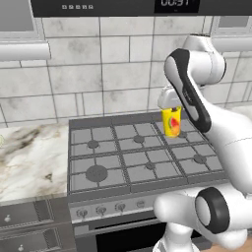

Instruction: Pick the cup and bowl from the counter and place them on the counter next to the sink.

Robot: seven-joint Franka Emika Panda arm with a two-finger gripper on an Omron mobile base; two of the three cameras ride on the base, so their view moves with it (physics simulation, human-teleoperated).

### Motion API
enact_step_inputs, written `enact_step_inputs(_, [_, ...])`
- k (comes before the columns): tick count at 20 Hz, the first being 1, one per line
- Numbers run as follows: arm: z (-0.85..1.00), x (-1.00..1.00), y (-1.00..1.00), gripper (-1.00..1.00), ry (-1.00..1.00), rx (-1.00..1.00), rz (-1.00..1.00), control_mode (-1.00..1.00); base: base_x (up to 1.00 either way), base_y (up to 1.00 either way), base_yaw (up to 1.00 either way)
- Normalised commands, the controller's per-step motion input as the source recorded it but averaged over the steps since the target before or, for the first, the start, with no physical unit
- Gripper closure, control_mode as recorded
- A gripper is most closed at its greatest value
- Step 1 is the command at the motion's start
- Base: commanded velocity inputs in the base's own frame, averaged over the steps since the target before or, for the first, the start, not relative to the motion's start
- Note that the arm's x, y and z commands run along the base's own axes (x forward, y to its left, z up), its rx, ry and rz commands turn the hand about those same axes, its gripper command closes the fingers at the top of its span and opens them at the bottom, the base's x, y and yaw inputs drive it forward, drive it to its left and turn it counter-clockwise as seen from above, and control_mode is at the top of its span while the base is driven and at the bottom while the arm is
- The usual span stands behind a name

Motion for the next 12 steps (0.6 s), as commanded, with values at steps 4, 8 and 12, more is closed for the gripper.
enact_step_inputs(4, [-0.35,-0.39,-0.04,1.00,0.00,0.00,0.28,-1.00,0.00,0.00,0.00])
enact_step_inputs(8, [-0.51,-0.39,-0.08,1.00,-0.01,0.03,0.26,-1.00,0.00,0.00,0.00])
enact_step_inputs(12, [-0.21,-0.15,-0.09,1.00,-0.04,0.07,0.18,-1.00,0.00,0.00,0.00])
